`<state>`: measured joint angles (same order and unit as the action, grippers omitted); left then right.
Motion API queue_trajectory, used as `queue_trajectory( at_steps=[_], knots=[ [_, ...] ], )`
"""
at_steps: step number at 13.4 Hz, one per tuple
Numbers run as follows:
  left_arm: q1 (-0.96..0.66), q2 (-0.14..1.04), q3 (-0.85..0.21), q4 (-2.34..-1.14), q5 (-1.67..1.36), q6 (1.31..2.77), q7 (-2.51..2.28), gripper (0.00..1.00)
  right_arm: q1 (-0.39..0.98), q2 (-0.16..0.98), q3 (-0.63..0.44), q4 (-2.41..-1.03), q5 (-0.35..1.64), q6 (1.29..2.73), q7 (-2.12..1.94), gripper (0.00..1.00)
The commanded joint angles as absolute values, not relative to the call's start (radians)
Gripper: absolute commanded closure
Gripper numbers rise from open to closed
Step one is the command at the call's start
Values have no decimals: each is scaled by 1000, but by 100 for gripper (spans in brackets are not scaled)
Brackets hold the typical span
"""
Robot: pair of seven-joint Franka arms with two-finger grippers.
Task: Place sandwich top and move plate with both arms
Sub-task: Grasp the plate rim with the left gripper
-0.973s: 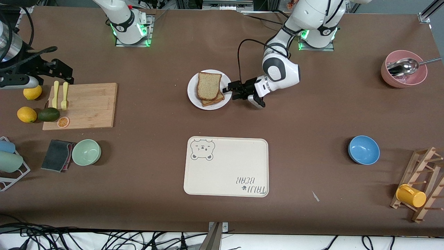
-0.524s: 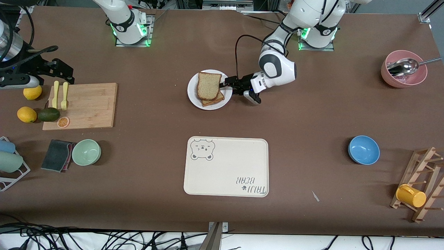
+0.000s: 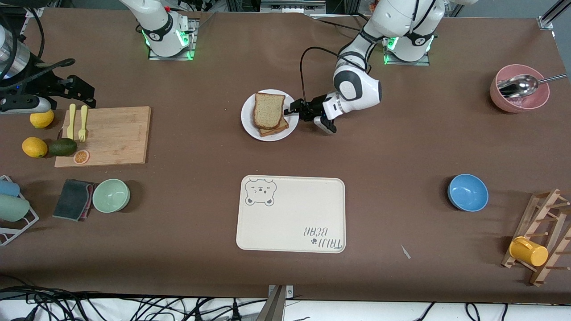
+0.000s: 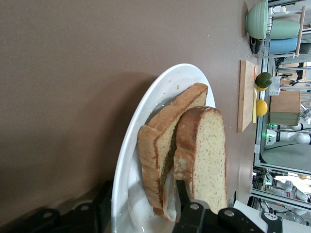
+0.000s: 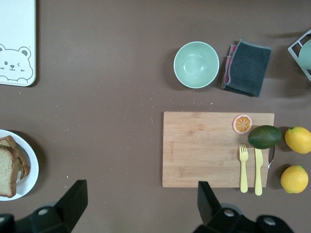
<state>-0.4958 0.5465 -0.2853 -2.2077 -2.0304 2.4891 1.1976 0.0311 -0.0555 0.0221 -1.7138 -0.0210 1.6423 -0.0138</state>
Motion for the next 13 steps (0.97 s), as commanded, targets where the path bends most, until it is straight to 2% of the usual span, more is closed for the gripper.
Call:
queue_trajectory(
  at_steps=[1, 4, 5, 7, 10, 13],
  knots=[
    [-497, 540, -284, -2227, -2060, 2490, 1259, 56, 21, -51, 29, -1698, -18, 1640, -23, 0],
    [-495, 540, -284, -2235, -2060, 2490, 1270, 56, 23, -51, 31, -1697, -18, 1638, -23, 0],
    [-494, 540, -284, -2238, -2060, 2490, 1270, 60, 23, -51, 31, -1697, -18, 1638, -23, 0],
    [-489, 540, -284, -2246, -2060, 2490, 1276, 61, 23, -51, 31, -1698, -18, 1638, -25, 0],
    [-489, 540, -284, -2250, -2060, 2490, 1276, 76, 23, -51, 31, -1698, -18, 1638, -23, 0],
    [-489, 540, -284, -2250, -2060, 2490, 1276, 79, 23, -51, 29, -1698, -18, 1638, -25, 0]
  ],
)
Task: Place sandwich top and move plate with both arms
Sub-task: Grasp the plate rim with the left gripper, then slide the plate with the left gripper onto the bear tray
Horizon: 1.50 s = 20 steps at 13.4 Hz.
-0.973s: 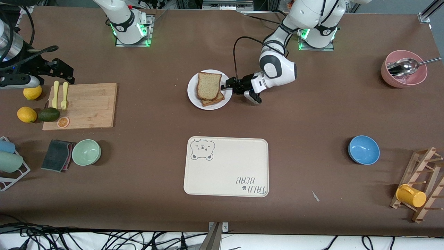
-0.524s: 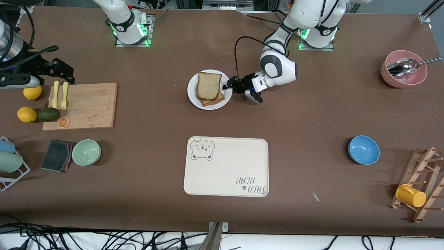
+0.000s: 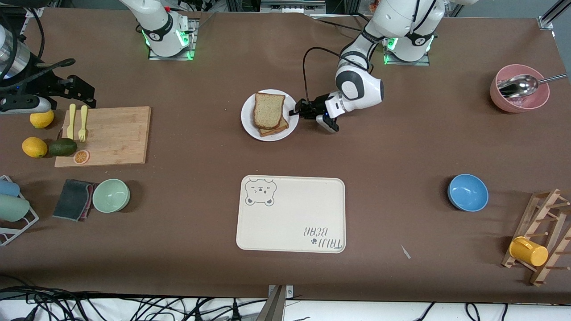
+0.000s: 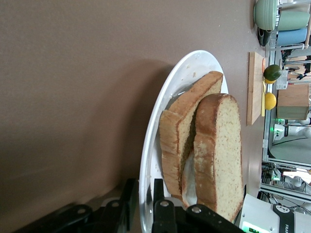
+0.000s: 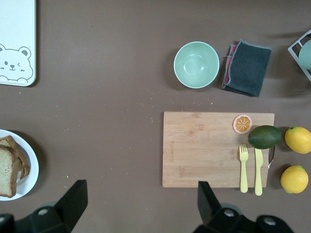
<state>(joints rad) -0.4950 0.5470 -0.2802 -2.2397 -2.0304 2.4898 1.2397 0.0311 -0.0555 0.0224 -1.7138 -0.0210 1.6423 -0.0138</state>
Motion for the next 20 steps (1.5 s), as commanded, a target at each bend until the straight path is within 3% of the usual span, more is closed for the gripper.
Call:
queue_trajectory(
  at_steps=[1, 7, 20],
  knots=[
    [-488, 540, -284, -2250, -2060, 2490, 1276, 79, 23, -51, 29, -1698, -18, 1638, -23, 0],
    [-488, 540, -284, -2252, -2060, 2490, 1276, 94, 21, -51, 28, -1698, -18, 1637, -25, 0],
    [-485, 546, -281, -2260, -2060, 2488, 1269, 100, 21, -51, 28, -1698, -18, 1637, -23, 0]
  ],
)
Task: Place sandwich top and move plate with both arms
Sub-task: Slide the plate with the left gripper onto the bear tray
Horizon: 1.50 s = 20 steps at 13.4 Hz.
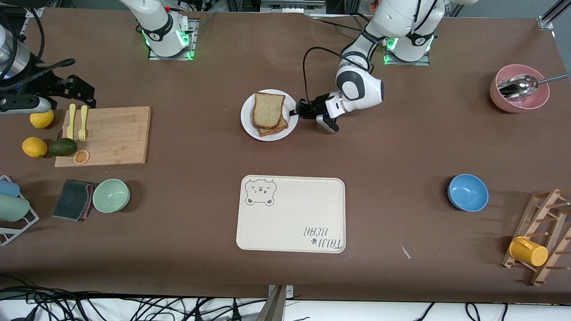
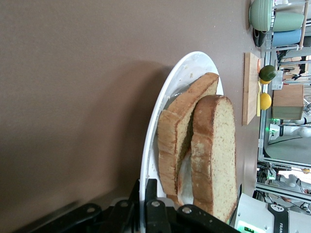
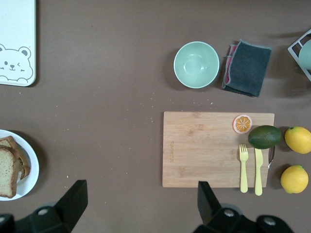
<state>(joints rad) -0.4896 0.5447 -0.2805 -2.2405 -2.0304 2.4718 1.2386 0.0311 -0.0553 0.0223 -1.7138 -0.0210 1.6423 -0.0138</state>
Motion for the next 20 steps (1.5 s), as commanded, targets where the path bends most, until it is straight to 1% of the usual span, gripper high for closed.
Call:
queue_trajectory(
  at_steps=[1, 13, 17, 20],
  knots=[
    [-483, 546, -281, -2260, -2063, 2488, 1261, 100, 21, -51, 28, -1698, -18, 1637, -23, 0],
    [-388, 502, -276, -2232, -2074, 2471, 1152, 100, 20, -51, 26, -1698, -18, 1635, -25, 0],
    [-339, 508, -270, -2142, -2063, 2471, 1059, 100, 17, -49, 23, -1701, -17, 1635, -25, 0],
    [-336, 529, -223, -2067, -2045, 2471, 1037, 100, 17, -49, 17, -1703, -17, 1635, -25, 0]
  ],
)
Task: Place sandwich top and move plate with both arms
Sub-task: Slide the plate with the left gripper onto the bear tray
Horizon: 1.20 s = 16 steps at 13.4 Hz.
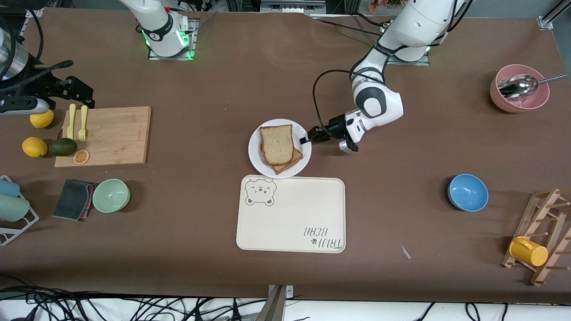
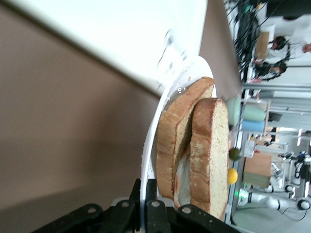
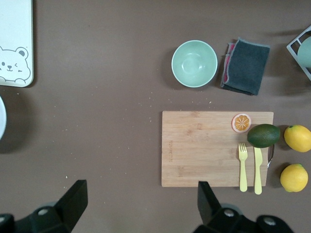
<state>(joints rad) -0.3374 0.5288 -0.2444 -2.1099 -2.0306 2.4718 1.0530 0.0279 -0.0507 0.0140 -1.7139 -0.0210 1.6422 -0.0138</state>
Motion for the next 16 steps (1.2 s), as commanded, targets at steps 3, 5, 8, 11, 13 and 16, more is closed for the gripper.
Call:
queue_trajectory(
  at_steps=[3, 5, 8, 11, 13, 16],
  knots=[
    [-336, 610, -164, -1942, -2017, 2471, 1032, 100, 17, -41, 3, -1701, -17, 1635, -25, 0],
    [-337, 670, -126, -1846, -2014, 2471, 1002, 100, 18, -41, 3, -1701, -17, 1635, -25, 0],
    [-348, 761, -111, -1715, -2013, 2473, 942, 100, 18, -43, 3, -1701, -17, 1635, -25, 0],
    [-357, 821, -87, -1664, -2013, 2473, 940, 100, 18, -43, 5, -1701, -15, 1635, -25, 0],
    [-357, 845, -68, -1640, -1991, 2474, 939, 100, 18, -43, 5, -1701, -15, 1635, -25, 0],
    [-357, 880, -48, -1600, -1979, 2474, 917, 100, 18, -43, 5, -1701, -15, 1635, -25, 0]
  ],
)
